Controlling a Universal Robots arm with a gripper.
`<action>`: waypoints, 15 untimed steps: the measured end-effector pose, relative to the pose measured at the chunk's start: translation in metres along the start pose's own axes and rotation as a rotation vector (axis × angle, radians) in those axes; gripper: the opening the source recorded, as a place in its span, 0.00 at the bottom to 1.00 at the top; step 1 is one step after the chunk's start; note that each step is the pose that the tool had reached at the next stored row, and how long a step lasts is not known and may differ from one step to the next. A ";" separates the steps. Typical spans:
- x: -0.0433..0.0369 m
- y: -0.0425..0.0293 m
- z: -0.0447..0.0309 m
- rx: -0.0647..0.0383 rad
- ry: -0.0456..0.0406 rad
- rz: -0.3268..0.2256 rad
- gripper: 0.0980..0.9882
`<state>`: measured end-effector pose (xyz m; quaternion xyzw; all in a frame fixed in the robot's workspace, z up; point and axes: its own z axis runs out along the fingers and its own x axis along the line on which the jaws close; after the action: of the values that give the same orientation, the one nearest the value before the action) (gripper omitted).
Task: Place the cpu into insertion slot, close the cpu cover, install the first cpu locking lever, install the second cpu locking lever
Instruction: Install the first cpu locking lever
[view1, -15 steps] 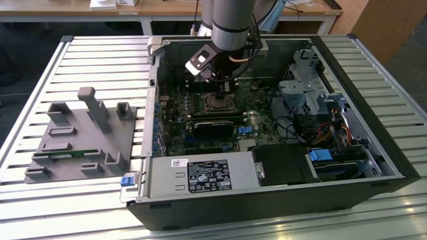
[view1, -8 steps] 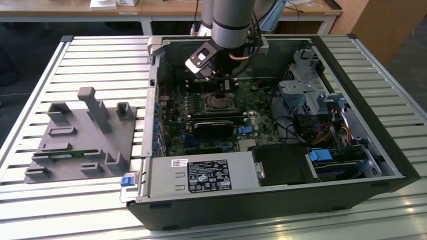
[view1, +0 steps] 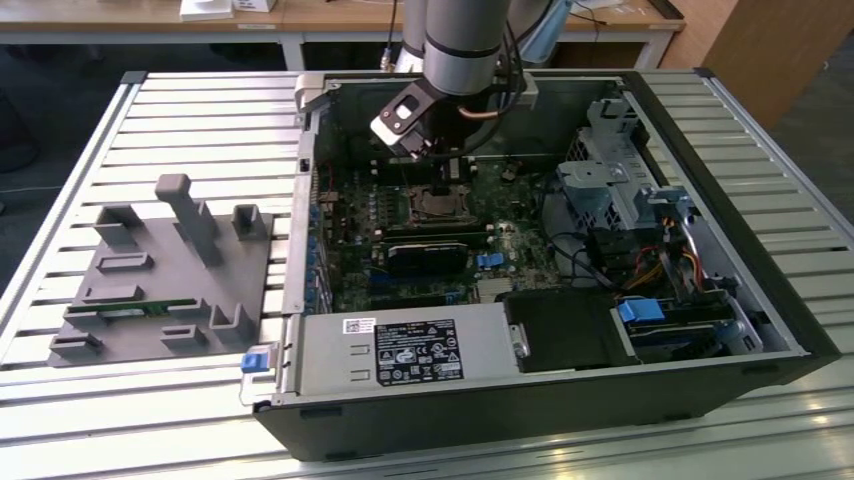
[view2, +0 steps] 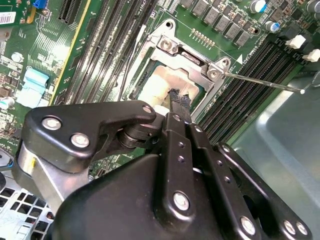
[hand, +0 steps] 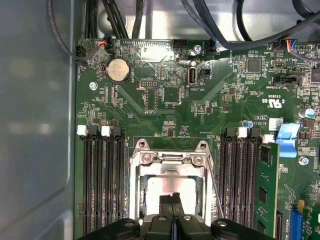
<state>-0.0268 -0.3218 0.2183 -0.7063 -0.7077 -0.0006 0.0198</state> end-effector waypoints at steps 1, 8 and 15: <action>-0.0001 -0.0001 -0.0007 0.000 -0.0003 0.000 0.02; 0.0002 -0.0002 -0.0060 0.000 -0.0002 0.000 0.02; 0.0005 -0.0004 -0.0152 -0.001 -0.0001 0.000 0.02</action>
<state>-0.0268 -0.3218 0.2336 -0.7062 -0.7077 -0.0009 0.0194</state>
